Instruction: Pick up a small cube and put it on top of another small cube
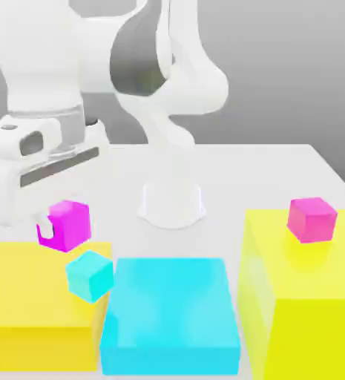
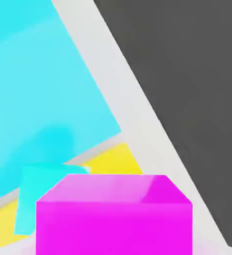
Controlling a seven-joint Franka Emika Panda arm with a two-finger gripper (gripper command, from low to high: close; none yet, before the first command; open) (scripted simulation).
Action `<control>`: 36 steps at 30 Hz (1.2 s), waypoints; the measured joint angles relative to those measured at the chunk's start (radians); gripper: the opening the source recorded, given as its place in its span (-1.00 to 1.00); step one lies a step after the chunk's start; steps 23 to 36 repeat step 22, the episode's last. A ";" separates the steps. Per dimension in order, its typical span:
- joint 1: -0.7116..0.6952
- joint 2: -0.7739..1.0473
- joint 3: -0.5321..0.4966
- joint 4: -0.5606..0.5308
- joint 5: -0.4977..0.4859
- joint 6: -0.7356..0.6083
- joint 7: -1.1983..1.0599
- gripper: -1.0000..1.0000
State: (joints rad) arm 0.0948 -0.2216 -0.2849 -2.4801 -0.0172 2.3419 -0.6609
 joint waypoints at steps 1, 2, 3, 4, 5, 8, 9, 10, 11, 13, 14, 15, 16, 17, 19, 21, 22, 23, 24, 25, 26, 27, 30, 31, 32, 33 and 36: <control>0.027 -0.008 0.024 0.012 0.000 -0.025 -0.015 -1.00; 0.053 -0.017 0.048 0.023 0.001 -0.050 -0.030 -1.00; 0.080 -0.025 0.072 0.035 0.001 -0.074 -0.045 -1.00; 0.107 -0.034 0.096 0.046 0.001 -0.099 -0.060 -1.00; 0.133 -0.043 0.120 0.058 0.002 -0.124 -0.076 -1.00; 0.212 -0.070 0.190 0.092 0.003 -0.198 -0.122 -1.00; 0.238 -0.079 0.214 0.104 0.003 -0.222 -0.138 -1.00; 0.264 -0.088 0.237 0.115 0.004 -0.247 -0.154 -1.00; 0.290 -0.099 0.261 0.127 0.004 -0.272 -0.169 -1.00; 0.331 -0.105 0.293 0.133 0.014 -0.301 -0.208 -1.00; 0.348 -0.102 0.303 0.128 0.020 -0.304 -0.228 -1.00; 0.356 -0.092 0.308 0.113 0.023 -0.284 -0.238 -1.00; 0.361 -0.078 0.311 0.092 0.025 -0.253 -0.243 -1.00; 0.361 -0.062 0.314 0.069 0.025 -0.216 -0.245 -1.00; 0.362 -0.034 0.315 0.029 0.026 -0.148 -0.247 1.00; 0.362 -0.034 0.315 0.029 0.026 -0.148 -0.247 1.00; 0.362 -0.034 0.315 0.029 0.026 -0.148 -0.247 1.00; 0.362 -0.034 0.315 0.029 0.026 -0.148 -0.247 1.00; 0.362 -0.034 0.315 0.029 0.026 -0.148 -0.247 1.00; 0.362 -0.034 0.315 0.029 0.026 -0.148 -0.247 1.00; 0.362 -0.034 0.315 0.029 0.026 -0.148 -0.247 1.00; 0.362 -0.034 0.315 0.029 0.026 -0.148 -0.247 1.00; 0.362 -0.034 0.315 0.029 0.026 -0.148 -0.247 1.00; 0.362 -0.034 0.315 0.029 0.026 -0.148 -0.247 1.00; 0.362 -0.034 0.315 0.029 0.026 -0.148 -0.247 1.00; 0.362 -0.034 0.315 0.029 0.026 -0.148 -0.247 1.00; 0.362 -0.034 0.315 0.029 0.026 -0.148 -0.247 1.00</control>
